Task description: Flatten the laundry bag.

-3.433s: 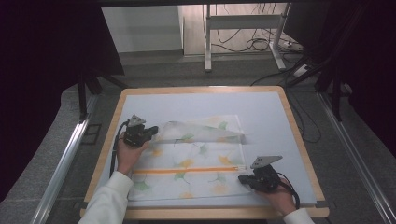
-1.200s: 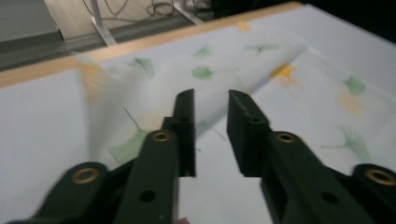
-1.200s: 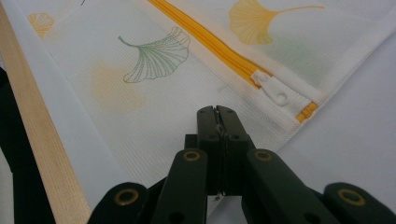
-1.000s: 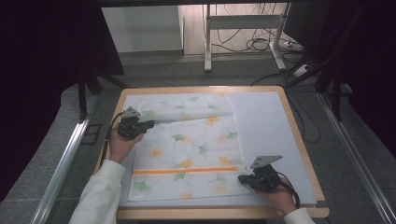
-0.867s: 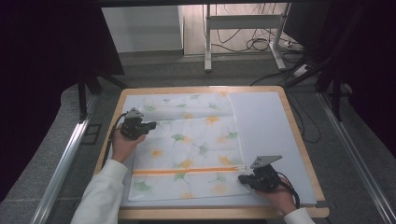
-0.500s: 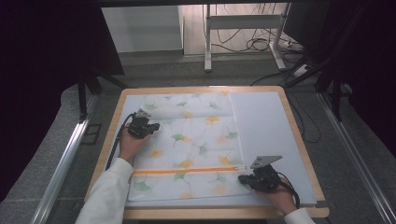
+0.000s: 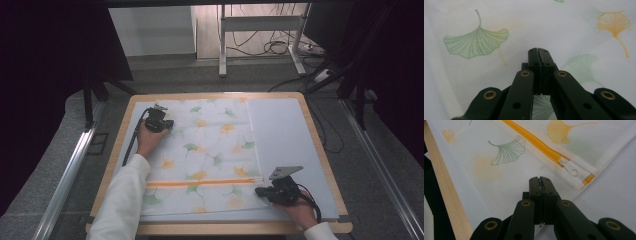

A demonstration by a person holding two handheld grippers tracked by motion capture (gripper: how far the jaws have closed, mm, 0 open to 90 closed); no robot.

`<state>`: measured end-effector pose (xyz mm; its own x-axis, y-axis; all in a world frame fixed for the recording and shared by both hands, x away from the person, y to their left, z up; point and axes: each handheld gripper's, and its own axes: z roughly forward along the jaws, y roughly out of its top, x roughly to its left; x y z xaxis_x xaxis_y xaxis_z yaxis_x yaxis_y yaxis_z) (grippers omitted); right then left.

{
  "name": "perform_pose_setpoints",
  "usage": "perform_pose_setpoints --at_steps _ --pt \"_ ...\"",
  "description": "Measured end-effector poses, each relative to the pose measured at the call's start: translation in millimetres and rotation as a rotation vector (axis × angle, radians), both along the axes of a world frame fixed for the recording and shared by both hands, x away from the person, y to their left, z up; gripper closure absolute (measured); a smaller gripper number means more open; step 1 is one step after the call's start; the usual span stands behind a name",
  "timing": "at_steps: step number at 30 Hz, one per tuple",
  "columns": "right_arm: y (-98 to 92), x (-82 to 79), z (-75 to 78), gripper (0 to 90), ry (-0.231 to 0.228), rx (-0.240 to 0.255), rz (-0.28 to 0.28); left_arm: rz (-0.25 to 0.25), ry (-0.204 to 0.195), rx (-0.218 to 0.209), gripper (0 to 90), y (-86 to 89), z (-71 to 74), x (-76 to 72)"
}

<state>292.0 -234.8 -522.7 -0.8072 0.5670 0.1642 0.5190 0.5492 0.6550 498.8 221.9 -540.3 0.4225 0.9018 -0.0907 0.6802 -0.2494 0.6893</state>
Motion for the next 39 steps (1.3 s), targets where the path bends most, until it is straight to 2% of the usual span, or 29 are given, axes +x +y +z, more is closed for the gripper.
perform_pose_setpoints --at_steps 1,4,5,6,7,8,9,10,12,13,17,18,22,23,24,27,31,36,38,39 --pt "0.7 -0.4 0.3 87.8 -0.003 -0.004 0.000 -0.006 0.010 0.001 89.7 -0.1 1.3 -3.5" --pt "1.0 -0.9 0.5 87.8 -0.008 -0.007 0.001 -0.017 0.006 0.004 89.8 0.6 3.5 -10.6" --pt "1.5 -1.4 0.6 87.8 -0.012 -0.011 -0.002 -0.024 0.000 -0.013 89.8 1.7 6.7 -20.7" --pt "1.5 -1.4 0.6 87.8 -0.012 -0.011 -0.002 -0.024 0.000 -0.013 89.7 1.7 6.7 -20.7" --pt "1.8 -1.7 0.7 87.8 -0.013 -0.013 -0.002 -0.032 -0.008 -0.018 89.7 2.3 9.1 -26.7" --pt "2.5 -1.9 1.0 87.8 -0.018 -0.018 -0.002 -0.040 -0.031 -0.036 89.7 3.0 14.2 -39.4" --pt "2.5 -1.9 1.0 87.8 -0.018 -0.018 -0.002 -0.040 -0.031 -0.036 89.6 3.0 14.2 -39.4" --pt "3.3 -1.9 1.2 87.8 -0.021 -0.021 -0.002 -0.062 -0.048 -0.018 89.7 3.7 20.5 -51.8" --pt "4.3 -2.3 1.4 87.8 -0.022 -0.024 -0.006 -0.076 -0.069 -0.012 89.7 3.7 27.6 -64.0" --pt "4.3 -2.3 1.4 87.8 -0.022 -0.024 -0.006 -0.076 -0.069 -0.012 89.6 3.7 27.6 -64.0" --pt "5.0 -2.6 1.6 87.8 -0.030 -0.030 -0.002 -0.103 -0.117 -0.050 89.6 2.1 43.1 -93.0" --pt "5.0 -2.6 1.6 87.8 -0.030 -0.030 -0.002 -0.103 -0.117 -0.050 89.5 2.1 43.1 -93.0" --pt "4.6 -2.2 1.5 87.8 -0.025 -0.026 -0.003 -0.140 -0.130 -0.043 89.4 -4.1 48.0 -112.0" --pt "4.7 -2.2 1.6 87.8 -0.025 -0.026 -0.003 -0.150 -0.131 -0.054 89.1 -6.2 49.6 -119.7" --pt "4.8 -2.3 1.7 87.8 -0.026 -0.027 -0.002 -0.150 -0.131 -0.054 88.8 -6.2 49.6 -119.7" --pt "4.9 -1.8 1.6 87.8 -0.026 -0.027 -0.002 -0.167 -0.134 -0.079 88.5 -9.0 49.6 -132.9" --pt "4.9 -0.9 1.6 87.8 -0.023 -0.026 -0.004 -0.181 -0.128 -0.083 88.4 -10.5 48.1 -140.3" --pt "5.4 -0.2 1.8 87.7 -0.021 -0.028 -0.009 -0.216 -0.130 -0.098 87.6 -15.0 46.5 -157.0" --pt "5.8 -1.0 2.0 87.3 -0.027 -0.033 -0.009 -0.225 -0.127 -0.101 86.0 -18.9 46.3 -165.0" --pt "5.9 -2.3 2.2 86.7 -0.031 -0.036 -0.011 -0.219 -0.126 -0.091 80.8 -21.6 46.3 -169.1"
